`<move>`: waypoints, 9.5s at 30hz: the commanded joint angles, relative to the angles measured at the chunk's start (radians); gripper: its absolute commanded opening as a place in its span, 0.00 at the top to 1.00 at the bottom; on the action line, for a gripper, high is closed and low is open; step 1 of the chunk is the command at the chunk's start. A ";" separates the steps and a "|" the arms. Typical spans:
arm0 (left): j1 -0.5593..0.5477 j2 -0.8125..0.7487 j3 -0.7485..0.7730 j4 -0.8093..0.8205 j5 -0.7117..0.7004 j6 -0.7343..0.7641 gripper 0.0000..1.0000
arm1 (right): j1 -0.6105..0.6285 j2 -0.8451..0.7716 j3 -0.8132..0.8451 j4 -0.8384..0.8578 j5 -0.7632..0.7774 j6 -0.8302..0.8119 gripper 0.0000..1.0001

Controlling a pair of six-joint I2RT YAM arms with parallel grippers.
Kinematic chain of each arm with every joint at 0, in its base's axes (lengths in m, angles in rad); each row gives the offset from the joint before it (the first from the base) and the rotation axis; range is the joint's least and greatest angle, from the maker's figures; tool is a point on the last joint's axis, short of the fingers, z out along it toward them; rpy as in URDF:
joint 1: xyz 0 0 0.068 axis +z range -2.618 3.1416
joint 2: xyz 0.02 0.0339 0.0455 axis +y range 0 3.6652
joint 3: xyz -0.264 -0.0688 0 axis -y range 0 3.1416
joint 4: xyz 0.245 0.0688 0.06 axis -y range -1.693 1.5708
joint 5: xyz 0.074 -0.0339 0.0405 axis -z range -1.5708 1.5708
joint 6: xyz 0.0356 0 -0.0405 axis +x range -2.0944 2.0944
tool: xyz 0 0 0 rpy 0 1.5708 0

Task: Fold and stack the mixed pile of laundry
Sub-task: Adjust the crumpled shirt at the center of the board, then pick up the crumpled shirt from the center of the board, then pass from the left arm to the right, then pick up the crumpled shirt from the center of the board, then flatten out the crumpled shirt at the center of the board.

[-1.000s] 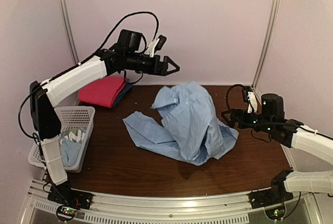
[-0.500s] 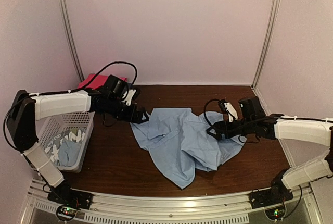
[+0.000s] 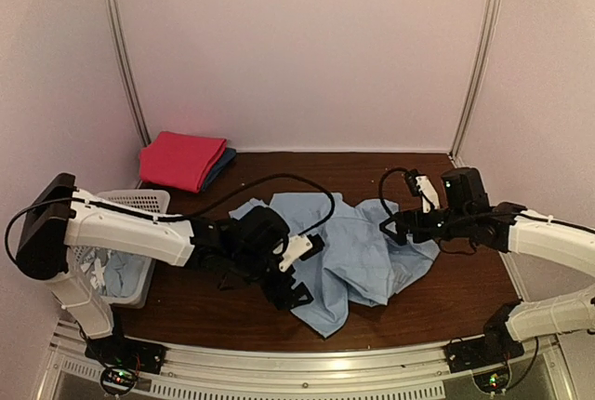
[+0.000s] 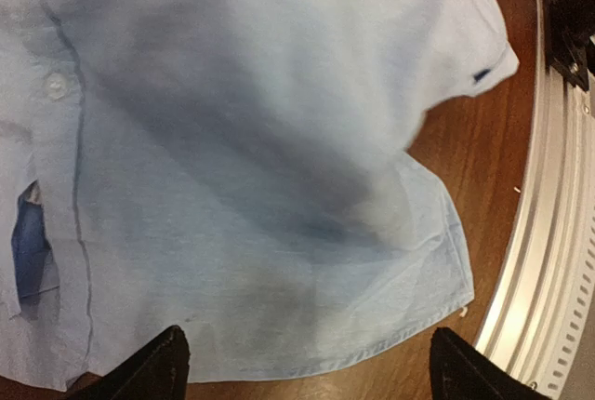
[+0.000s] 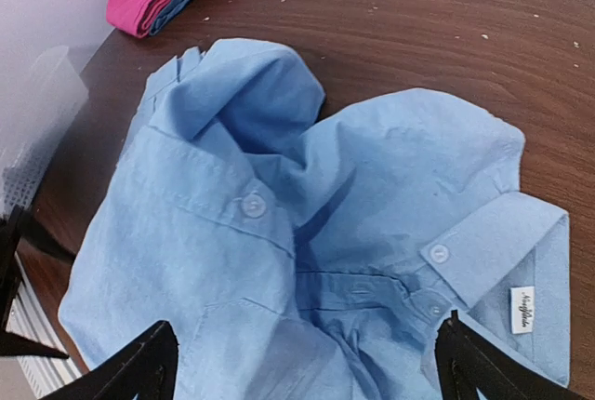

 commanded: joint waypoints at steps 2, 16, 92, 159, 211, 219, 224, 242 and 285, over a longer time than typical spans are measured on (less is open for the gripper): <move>-0.082 0.086 0.012 0.103 -0.076 0.090 0.09 | -0.099 -0.015 -0.052 -0.063 0.075 0.051 0.03; -0.177 0.320 0.164 -0.007 -0.218 0.095 0.57 | -0.209 -0.031 -0.069 -0.035 0.022 0.058 0.01; 0.292 0.084 0.788 -0.189 0.346 0.043 1.00 | -0.027 -0.162 0.065 -0.015 0.038 -0.031 0.01; 0.475 0.041 0.677 0.367 0.526 -0.735 1.00 | 0.311 0.193 0.287 0.374 0.890 -0.363 1.00; 0.100 -0.064 -0.281 0.174 -0.219 0.042 0.52 | 0.101 0.016 0.337 0.172 0.446 -0.130 1.00; 0.099 -0.031 -0.248 0.146 -0.256 0.076 0.56 | 0.088 0.017 0.333 0.167 0.439 -0.130 1.00; 0.099 -0.076 -0.249 0.132 -0.337 0.059 0.77 | 0.079 0.007 0.335 0.148 0.447 -0.130 1.00; 0.319 -0.397 0.192 -0.047 -0.502 0.012 1.00 | 0.035 -0.044 0.453 -0.019 0.508 -0.168 1.00; 0.326 -0.504 1.140 -0.246 0.294 0.002 1.00 | -0.023 -0.044 1.681 -0.648 -0.080 -0.279 1.00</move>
